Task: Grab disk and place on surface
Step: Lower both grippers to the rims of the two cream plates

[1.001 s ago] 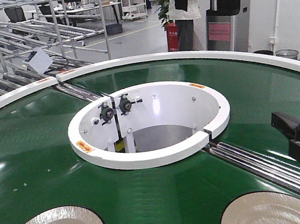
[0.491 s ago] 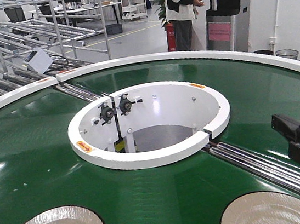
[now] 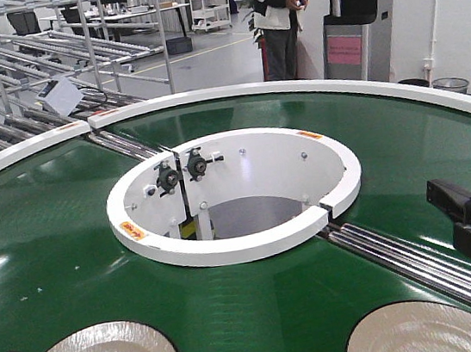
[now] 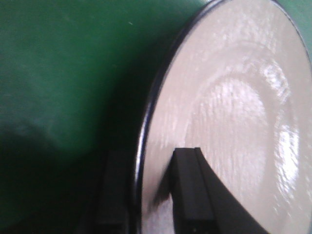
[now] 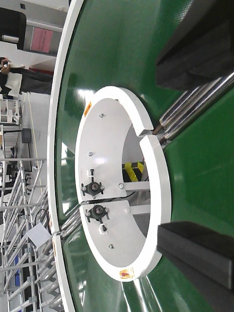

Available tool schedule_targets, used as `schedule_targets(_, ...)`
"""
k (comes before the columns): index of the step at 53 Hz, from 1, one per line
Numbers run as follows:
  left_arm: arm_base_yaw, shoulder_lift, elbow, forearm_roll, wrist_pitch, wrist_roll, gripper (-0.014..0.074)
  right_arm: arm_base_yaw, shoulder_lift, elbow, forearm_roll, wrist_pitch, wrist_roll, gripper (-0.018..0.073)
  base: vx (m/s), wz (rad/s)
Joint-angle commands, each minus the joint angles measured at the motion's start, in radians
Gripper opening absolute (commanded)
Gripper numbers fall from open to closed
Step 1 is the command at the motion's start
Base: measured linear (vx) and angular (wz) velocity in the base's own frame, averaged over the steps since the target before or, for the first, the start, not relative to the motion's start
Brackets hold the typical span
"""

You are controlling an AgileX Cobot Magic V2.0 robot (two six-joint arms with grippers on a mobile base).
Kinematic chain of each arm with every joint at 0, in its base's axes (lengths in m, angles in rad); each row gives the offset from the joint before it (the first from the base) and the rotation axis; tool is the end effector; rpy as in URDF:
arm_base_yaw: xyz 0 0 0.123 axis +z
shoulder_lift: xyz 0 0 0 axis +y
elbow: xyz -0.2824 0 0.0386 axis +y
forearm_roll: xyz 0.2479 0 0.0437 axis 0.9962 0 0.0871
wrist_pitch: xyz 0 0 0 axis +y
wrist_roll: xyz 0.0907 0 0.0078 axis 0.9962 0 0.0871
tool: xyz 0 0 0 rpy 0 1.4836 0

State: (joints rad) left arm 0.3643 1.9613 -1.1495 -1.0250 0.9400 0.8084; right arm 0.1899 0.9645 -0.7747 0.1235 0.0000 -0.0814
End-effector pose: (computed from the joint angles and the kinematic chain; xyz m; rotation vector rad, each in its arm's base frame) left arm 0.3591 0.0696 0.1555 -0.3061 2.5947 -0.9644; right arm 0.2092 0.0402 0.3638 -0.1238 1.6718 0.1751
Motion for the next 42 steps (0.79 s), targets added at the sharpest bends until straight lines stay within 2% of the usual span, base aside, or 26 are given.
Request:
schedule_targets(1, -0.017, -0.043, -0.025, -0.061, 0.024, 0.000, -0.0005, -0.004, -0.009, -0.037, -0.007, -0.083, -0.011, 0.0594, 0.00, 0.00)
schedule_targets(7, -0.017, -0.043, -0.025, -0.072, 0.033, -0.003, -0.0010, -0.004, -0.009, -0.037, -0.007, -0.082, -0.011, 0.0594, 0.00, 0.00)
schedule_targets(14, -0.017, -0.043, -0.025, -0.151, 0.048, 0.003, -0.0010, -0.004, -0.009, -0.037, 0.007, -0.077, 0.008, 0.0594, 0.00, 0.00)
schedule_targets(17, -0.017, -0.043, -0.025, -0.179, 0.060, 0.011, -0.0010, -0.005, -0.009, -0.040, 0.045, -0.052, 0.029, 0.0594, 0.00, 0.00)
schedule_targets(20, -0.017, -0.043, -0.025, -0.200, 0.070, 0.022, -0.0010, -0.024, -0.006, -0.063, 0.093, 0.034, 0.046, 0.0583, 0.00, 0.00)
schedule_targets(26, -0.017, -0.043, -0.025, -0.215, 0.084, 0.032, -0.0010, -0.120, 0.048, -0.166, 0.141, 0.294, 0.058, 0.0545, 0.00, 0.00)
schedule_targets(31, -0.017, -0.043, -0.025, -0.215, 0.084, 0.030, -0.0010, -0.239, 0.157, -0.291, 0.151, 0.541, 0.056, 0.0515, 0.00, 0.00)
schedule_targets(35, -0.017, -0.043, -0.025, -0.219, 0.084, 0.024, -0.0010, -0.330, 0.253, -0.382, 0.170, 0.669, 0.044, 0.0510, 0.00, 0.00)
schedule_targets(42, -0.017, -0.043, -0.025, -0.243, 0.080, 0.024, -0.0010, -0.488, 0.436, -0.503, 0.314, 0.850, -0.072, 0.0510, 0.00, 0.00)
